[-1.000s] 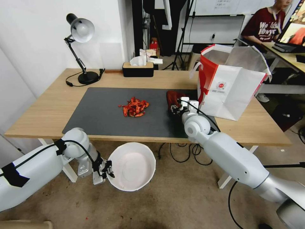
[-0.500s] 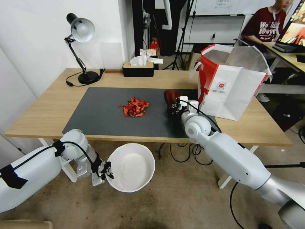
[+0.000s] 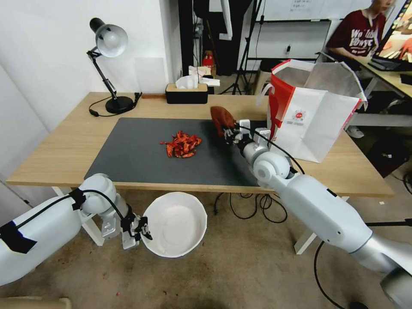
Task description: Sweep shrimp from table into container with towel, then put container into takeout bag.
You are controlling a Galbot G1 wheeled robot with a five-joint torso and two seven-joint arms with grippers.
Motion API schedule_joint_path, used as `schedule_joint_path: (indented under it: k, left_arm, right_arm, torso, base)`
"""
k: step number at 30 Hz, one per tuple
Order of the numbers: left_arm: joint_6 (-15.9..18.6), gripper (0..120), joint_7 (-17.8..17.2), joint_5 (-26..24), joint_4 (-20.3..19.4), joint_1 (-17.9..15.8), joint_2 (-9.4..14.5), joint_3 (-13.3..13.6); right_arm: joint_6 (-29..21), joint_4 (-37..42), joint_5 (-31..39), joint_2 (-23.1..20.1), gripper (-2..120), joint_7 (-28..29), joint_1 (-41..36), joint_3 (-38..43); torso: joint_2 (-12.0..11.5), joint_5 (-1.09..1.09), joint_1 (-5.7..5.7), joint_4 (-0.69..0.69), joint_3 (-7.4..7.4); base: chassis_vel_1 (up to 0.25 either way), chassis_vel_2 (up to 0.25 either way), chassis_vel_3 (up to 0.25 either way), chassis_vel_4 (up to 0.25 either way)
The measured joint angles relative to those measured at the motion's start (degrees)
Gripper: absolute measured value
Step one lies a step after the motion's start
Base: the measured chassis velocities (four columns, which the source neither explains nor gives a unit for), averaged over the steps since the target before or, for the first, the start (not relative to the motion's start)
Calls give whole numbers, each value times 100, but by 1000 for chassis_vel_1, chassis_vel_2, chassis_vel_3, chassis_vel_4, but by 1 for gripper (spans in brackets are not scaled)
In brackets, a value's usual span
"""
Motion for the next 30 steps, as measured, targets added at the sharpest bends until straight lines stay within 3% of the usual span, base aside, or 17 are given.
schedule_joint_path:
  k: [8,11,12,15,30]
  left_arm:
    - [-21,0,-54,19,89,-3,-80,-33]
    - [-50,0,-98,35,178,-37,-118,-39]
    - [-50,0,-98,35,178,-37,-118,-39]
    - [-132,0,-220,116,317,-133,-173,-39]
    - [-197,0,-270,126,500,-297,-290,11]
  right_arm:
    - [-5,-705,-40,97,8,-822,569,-337]
    - [-130,-1198,-53,136,8,-1586,888,-523]
    - [-130,-1198,-53,136,8,-1586,888,-523]
    - [-152,-1824,-154,167,8,-2637,1233,-690]
    - [-208,-3263,-361,445,8,-3788,1872,-1305]
  torso:
    - [0,0,0,0,0]
    - [0,0,0,1,0]
    - [0,0,0,1,0]
    - [0,0,0,0,0]
    - [0,1,1,0,1]
  base:
    - [0,0,0,0]
    - [0,0,0,0]
    - [0,0,0,0]
    - [0,0,0,0]
    - [0,0,0,0]
